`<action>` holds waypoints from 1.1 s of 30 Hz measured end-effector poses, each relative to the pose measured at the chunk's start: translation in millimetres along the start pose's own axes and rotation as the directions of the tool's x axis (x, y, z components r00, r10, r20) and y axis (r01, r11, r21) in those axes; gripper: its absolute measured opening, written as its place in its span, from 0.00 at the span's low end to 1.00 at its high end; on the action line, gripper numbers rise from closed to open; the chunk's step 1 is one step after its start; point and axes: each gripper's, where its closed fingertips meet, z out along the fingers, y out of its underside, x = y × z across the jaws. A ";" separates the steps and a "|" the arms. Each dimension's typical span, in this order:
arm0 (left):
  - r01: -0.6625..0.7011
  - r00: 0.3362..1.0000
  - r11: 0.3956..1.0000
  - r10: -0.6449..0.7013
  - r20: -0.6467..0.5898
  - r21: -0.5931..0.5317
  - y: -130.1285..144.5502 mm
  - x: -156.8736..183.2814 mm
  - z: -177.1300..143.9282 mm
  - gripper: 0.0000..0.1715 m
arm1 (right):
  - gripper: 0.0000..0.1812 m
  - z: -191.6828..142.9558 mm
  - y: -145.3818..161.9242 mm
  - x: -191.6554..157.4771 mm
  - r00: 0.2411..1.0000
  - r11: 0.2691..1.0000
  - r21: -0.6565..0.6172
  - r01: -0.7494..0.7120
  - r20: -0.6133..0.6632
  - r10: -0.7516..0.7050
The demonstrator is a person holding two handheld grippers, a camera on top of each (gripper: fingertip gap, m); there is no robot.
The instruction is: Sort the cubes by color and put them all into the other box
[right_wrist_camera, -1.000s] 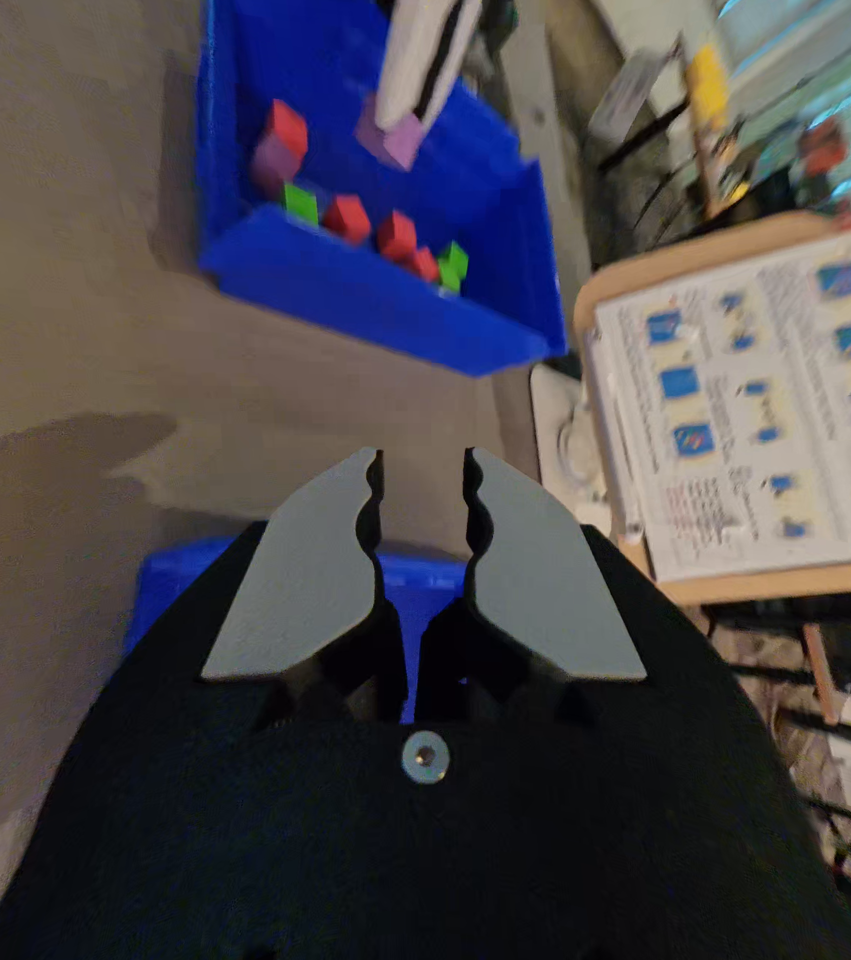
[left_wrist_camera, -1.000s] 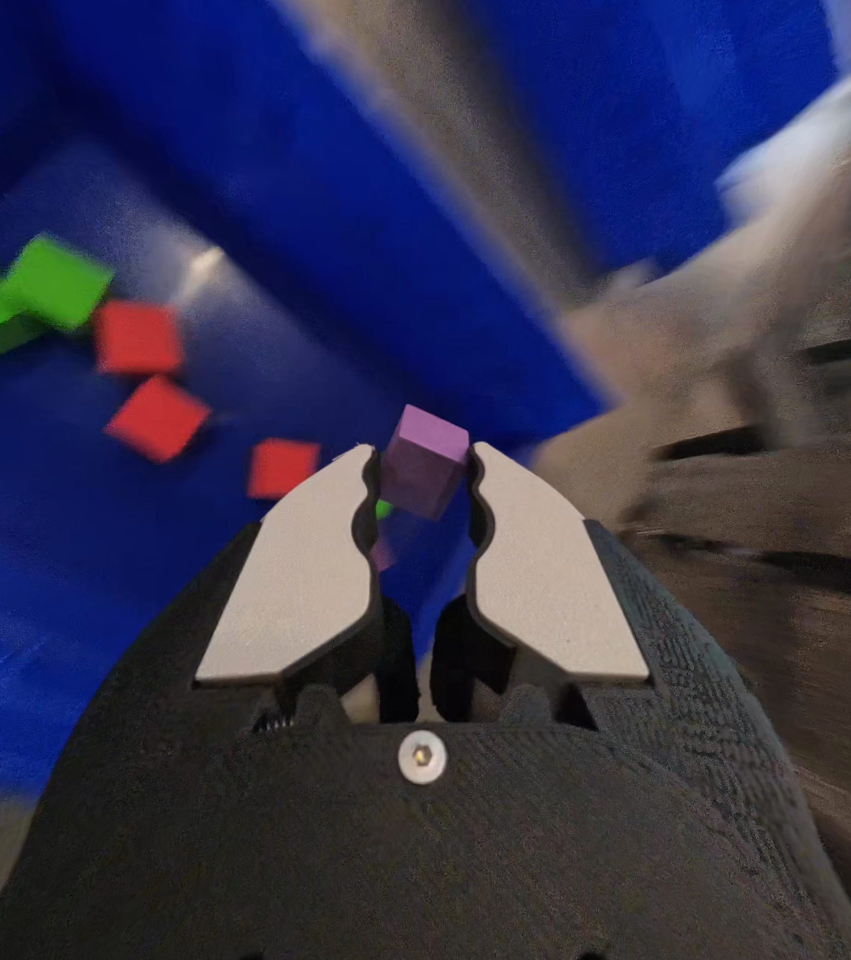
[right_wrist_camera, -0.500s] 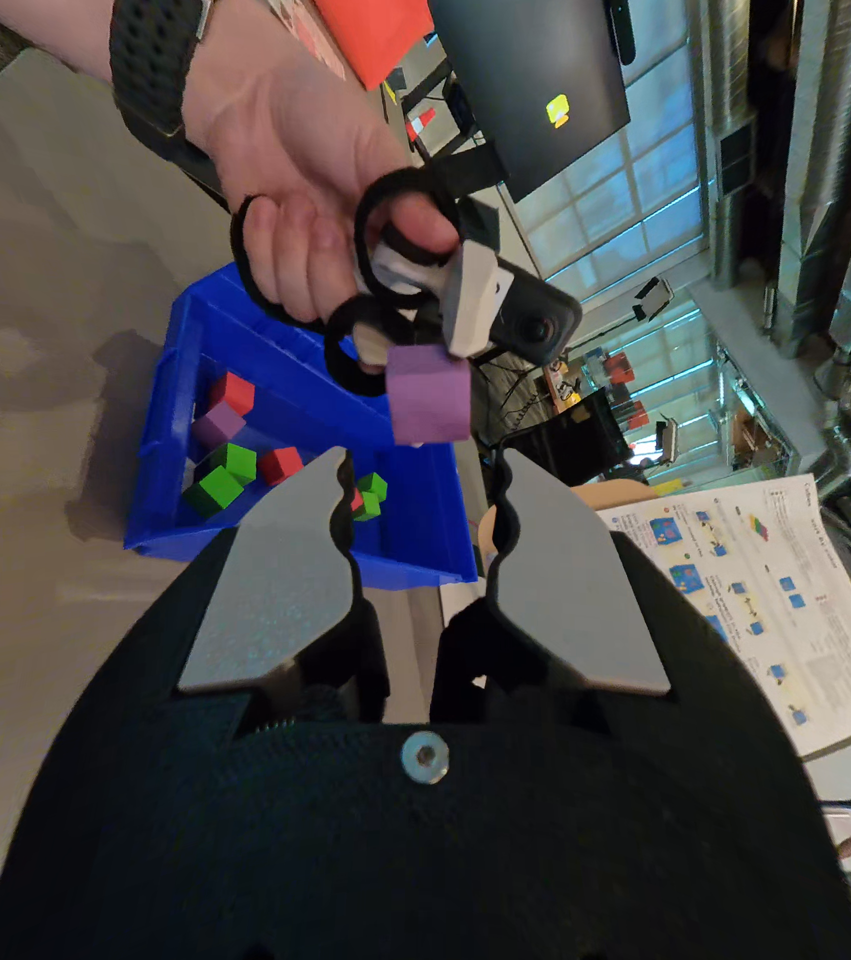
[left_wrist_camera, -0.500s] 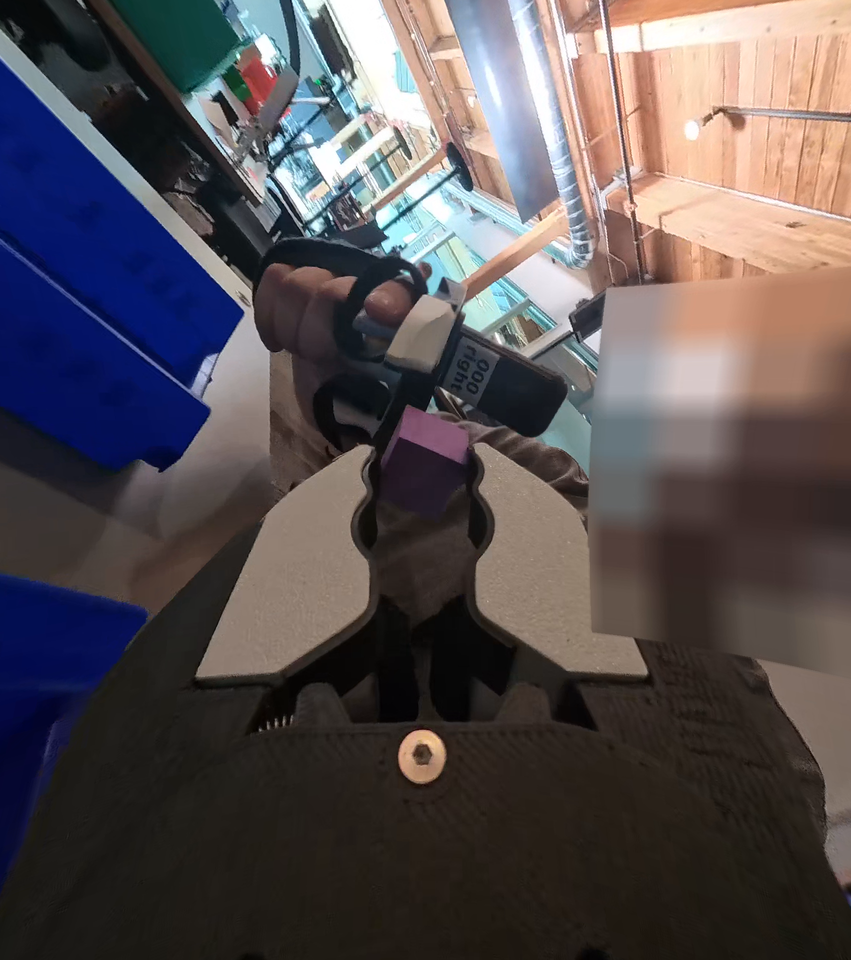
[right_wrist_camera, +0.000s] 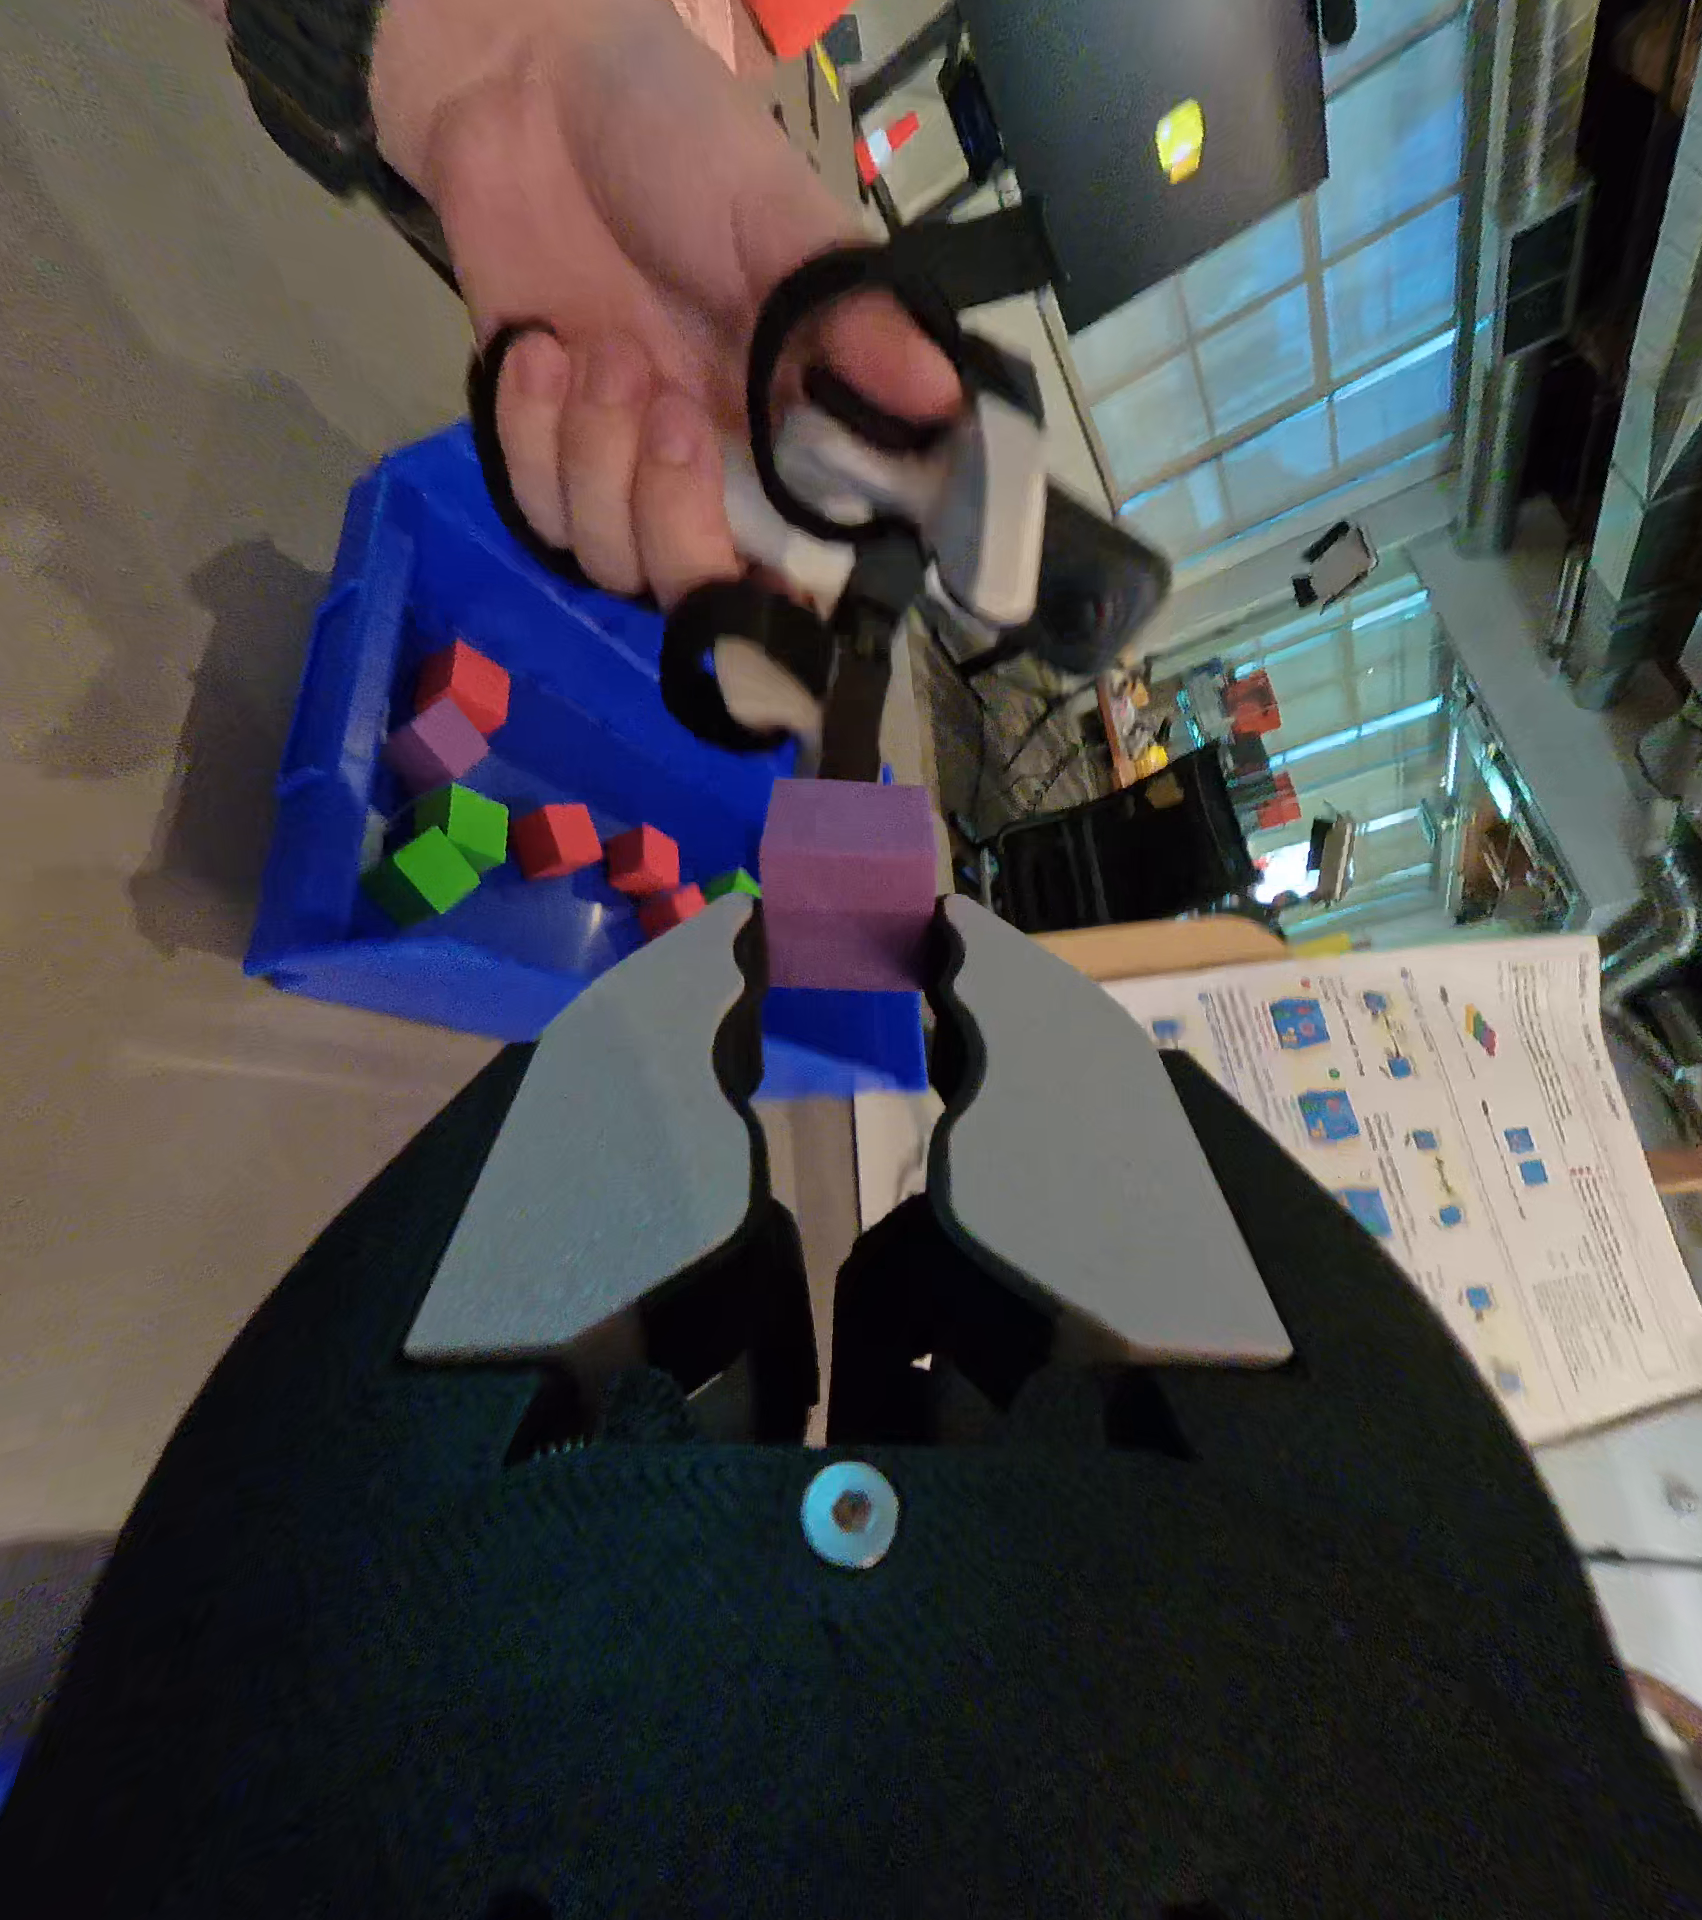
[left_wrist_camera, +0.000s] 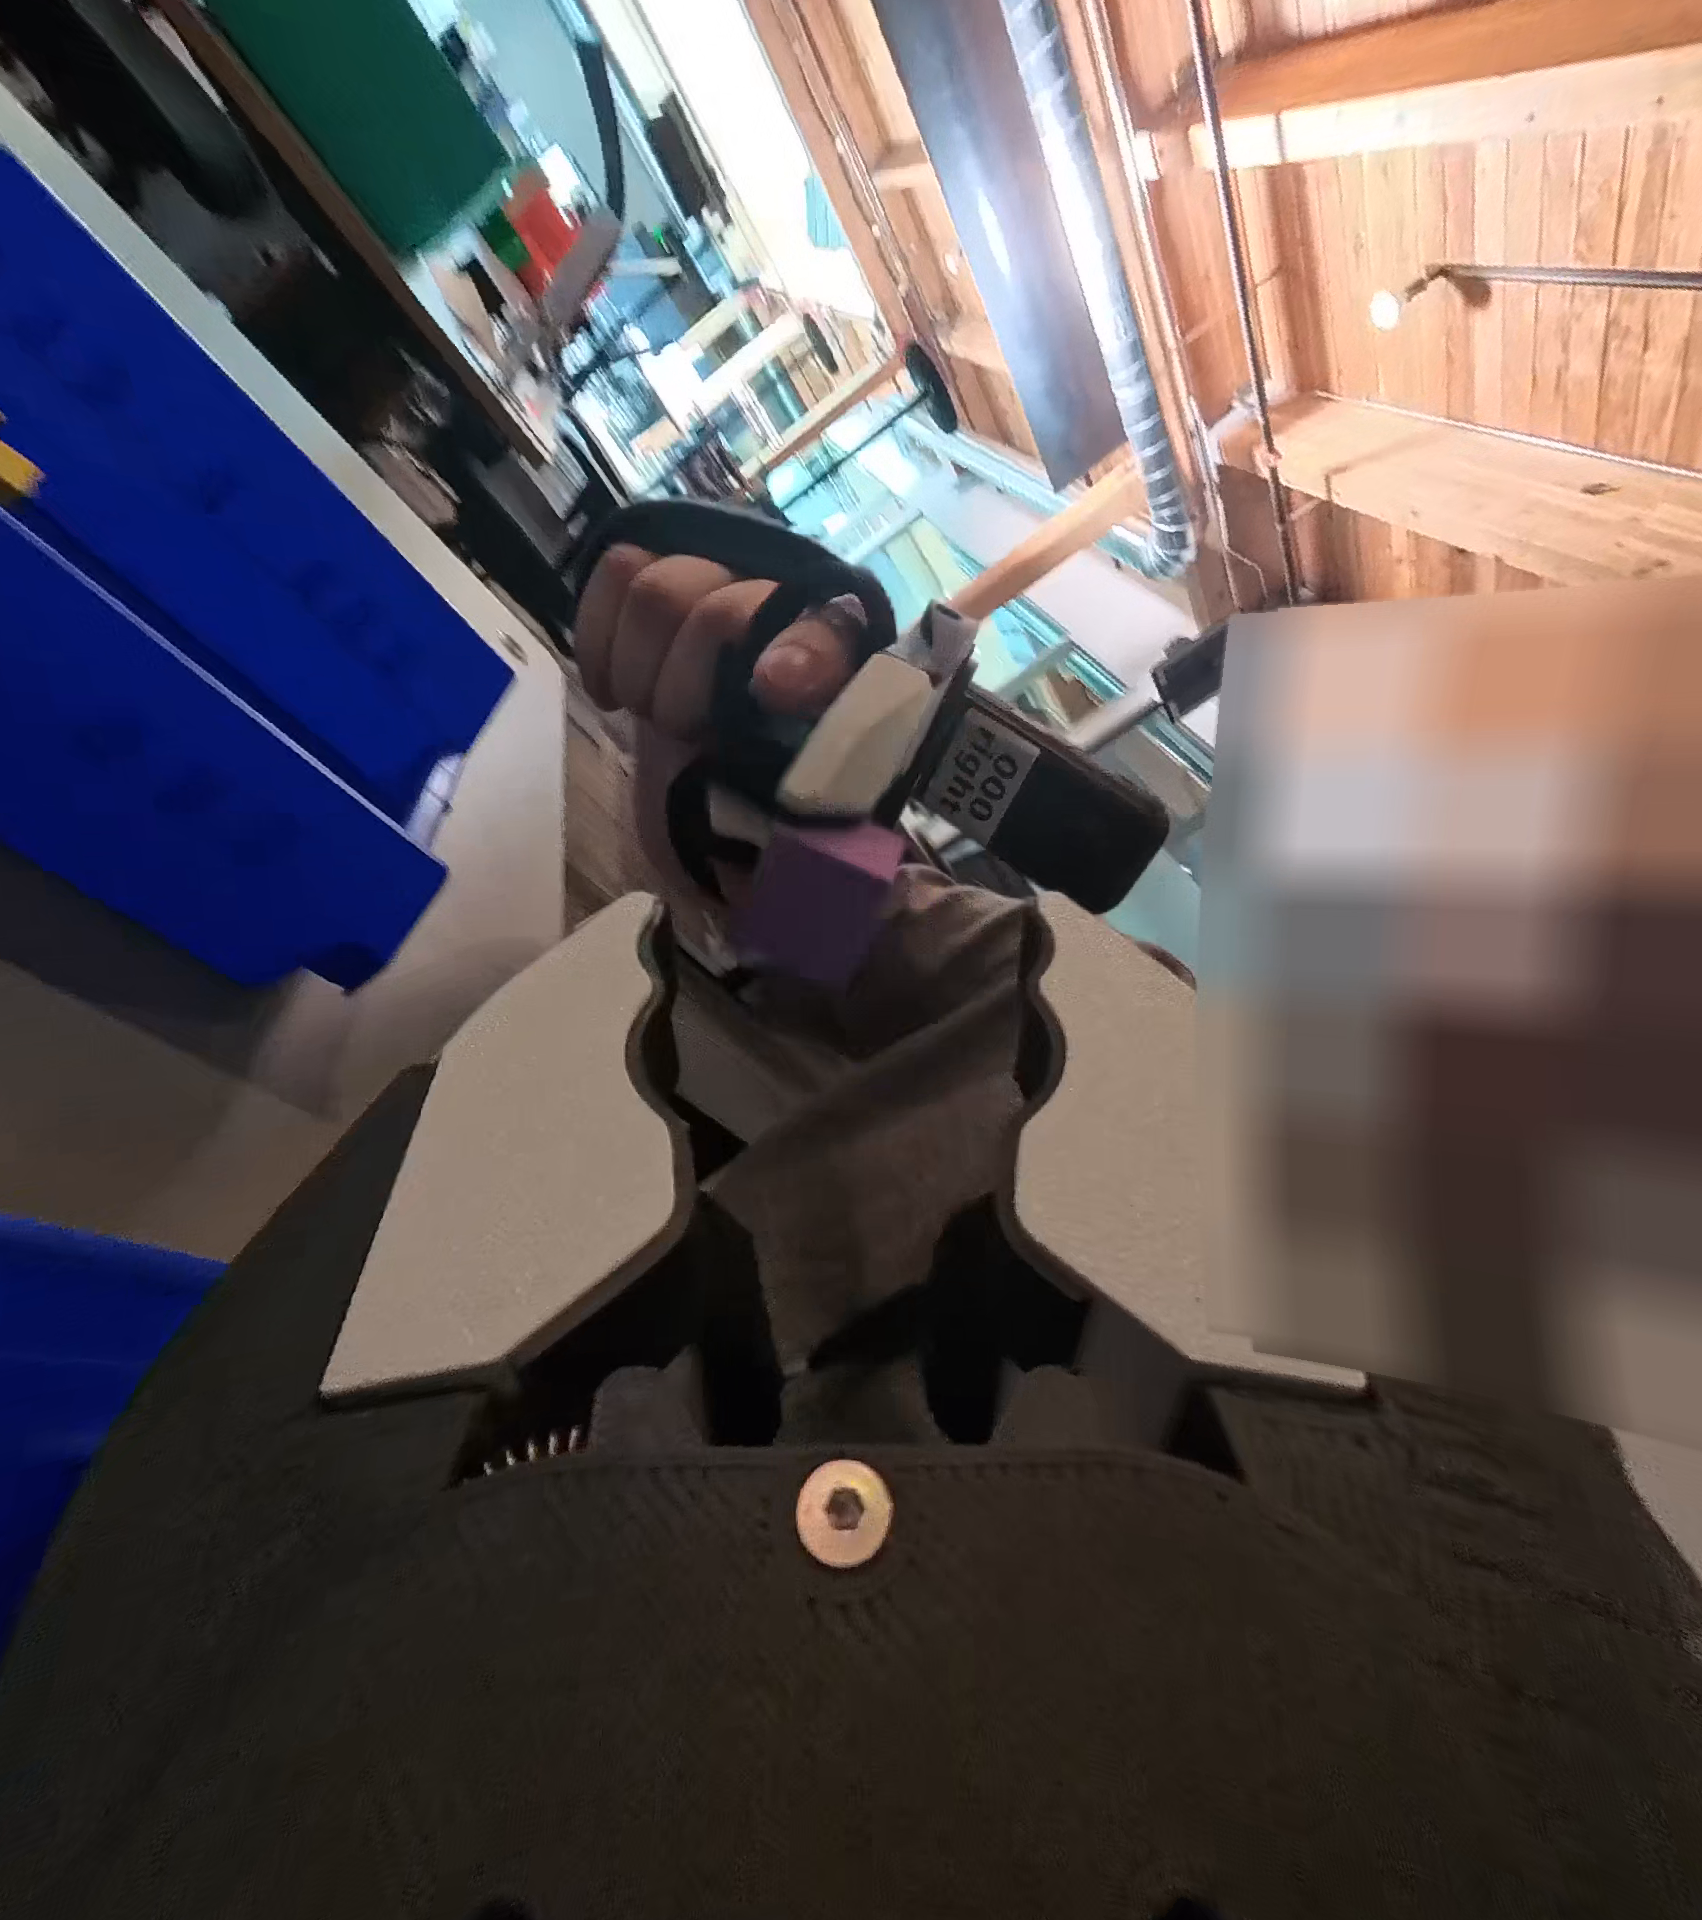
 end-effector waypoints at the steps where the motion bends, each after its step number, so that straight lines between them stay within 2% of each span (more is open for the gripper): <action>1: -0.035 0.999 0.999 0.034 0.042 0.020 -3.4 -1.7 -5.0 0.38 | 0.16 -8.3 11.4 6.0 1.000 0.999 -0.041 -0.013 0.003 0.013; 4: -0.152 0.965 0.988 0.145 0.220 0.017 -4.2 -12.1 -23.4 0.37 | 0.16 -40.6 64.4 22.7 0.990 0.970 -0.214 -0.112 0.058 0.127; 8: -0.250 0.845 0.963 0.269 0.461 -0.104 14.7 -32.6 -42.9 0.34 | 0.16 -82.6 147.3 22.2 0.928 0.843 -0.489 -0.225 0.158 0.339; 11: -0.272 0.748 0.940 0.341 0.569 -0.206 32.7 -46.0 -47.5 0.33 | 0.16 -100.0 203.5 6.5 0.875 0.727 -0.656 -0.202 0.213 0.435; 13: -0.287 0.687 0.924 0.383 0.618 -0.254 39.5 -53.1 -48.8 0.32 | 0.16 -103.6 234.1 -13.6 0.810 0.650 -0.739 -0.177 0.266 0.523; 16: -0.302 0.635 0.913 0.407 0.656 -0.274 42.4 -55.4 -51.9 0.31 | 0.16 -98.0 271.2 -38.6 0.721 0.566 -0.816 -0.120 0.321 0.615; 20: -0.311 0.575 0.908 0.416 0.704 -0.282 36.1 -47.9 -64.7 0.28 | 0.16 -80.5 301.2 -61.7 0.619 0.514 -0.854 -0.078 0.363 0.697; 23: -0.335 0.562 0.904 0.417 0.714 -0.264 32.6 -39.0 -72.0 0.26 | 0.16 -73.6 315.8 -72.6 0.570 0.487 -0.871 -0.064 0.369 0.734; 25: -0.337 0.548 0.905 0.412 0.728 -0.258 32.4 -39.4 -79.0 0.26 | 0.16 -71.3 322.7 -76.3 0.553 0.471 -0.880 -0.057 0.366 0.749; 33: -0.319 0.567 0.916 0.389 0.726 -0.242 32.2 -43.5 -85.0 0.26 | 0.16 -67.5 336.7 -86.1 0.524 0.426 -0.905 -0.001 0.363 0.771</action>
